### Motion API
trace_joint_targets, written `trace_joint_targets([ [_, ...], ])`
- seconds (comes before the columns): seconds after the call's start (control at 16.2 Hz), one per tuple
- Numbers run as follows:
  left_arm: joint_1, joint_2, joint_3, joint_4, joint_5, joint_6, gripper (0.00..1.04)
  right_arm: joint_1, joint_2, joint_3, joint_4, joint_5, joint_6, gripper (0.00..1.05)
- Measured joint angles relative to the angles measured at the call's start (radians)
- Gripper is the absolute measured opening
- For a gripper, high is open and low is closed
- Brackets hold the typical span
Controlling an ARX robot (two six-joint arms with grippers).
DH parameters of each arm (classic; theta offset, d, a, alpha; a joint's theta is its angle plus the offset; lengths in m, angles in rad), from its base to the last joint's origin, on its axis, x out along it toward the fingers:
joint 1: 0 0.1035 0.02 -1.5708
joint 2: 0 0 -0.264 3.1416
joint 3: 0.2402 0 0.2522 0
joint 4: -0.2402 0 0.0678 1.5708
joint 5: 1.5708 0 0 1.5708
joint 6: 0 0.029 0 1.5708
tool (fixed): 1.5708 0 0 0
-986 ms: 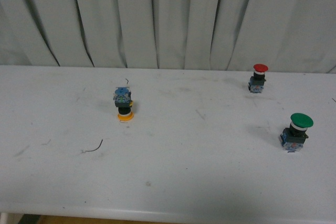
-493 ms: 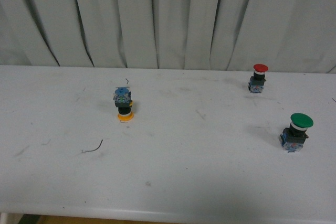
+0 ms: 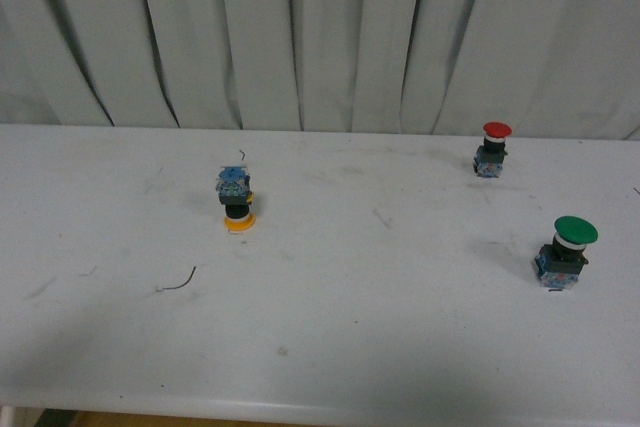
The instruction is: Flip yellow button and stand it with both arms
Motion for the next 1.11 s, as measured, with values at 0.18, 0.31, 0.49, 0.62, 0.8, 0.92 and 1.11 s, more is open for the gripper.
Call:
trace_joint_targets([
  [0.18,-0.035,0.619,0.224,0.435,-0.077,0.0,0.98,0.0,0.0,0.0,0.0,0.0,0.0,0.98],
  [0.31,-0.06,0.944,0.437,0.397,-0.091,0.002,0.98,0.0,0.0,0.0,0.0,0.0,0.0,0.98],
  [0.49,-0.102,1.312,0.784,0.224,-0.111,-0.006,0.98,0.0,0.0,0.0,0.0,0.0,0.0,0.98],
  [0.62,-0.138,1.471,1.033,0.093,-0.124,-0.004,0.98,0.0,0.0,0.0,0.0,0.0,0.0,0.98],
  [0.8,-0.169,1.59,1.271,-0.075,-0.134,0.0,0.98,0.0,0.0,0.0,0.0,0.0,0.0,0.98],
  [0.92,-0.174,1.638,1.354,-0.183,-0.142,-0.001,0.98,0.0,0.0,0.0,0.0,0.0,0.0,0.98],
  [1.11,-0.163,1.653,1.35,-0.295,-0.105,-0.032,0.98,0.0,0.0,0.0,0.0,0.0,0.0,0.98],
])
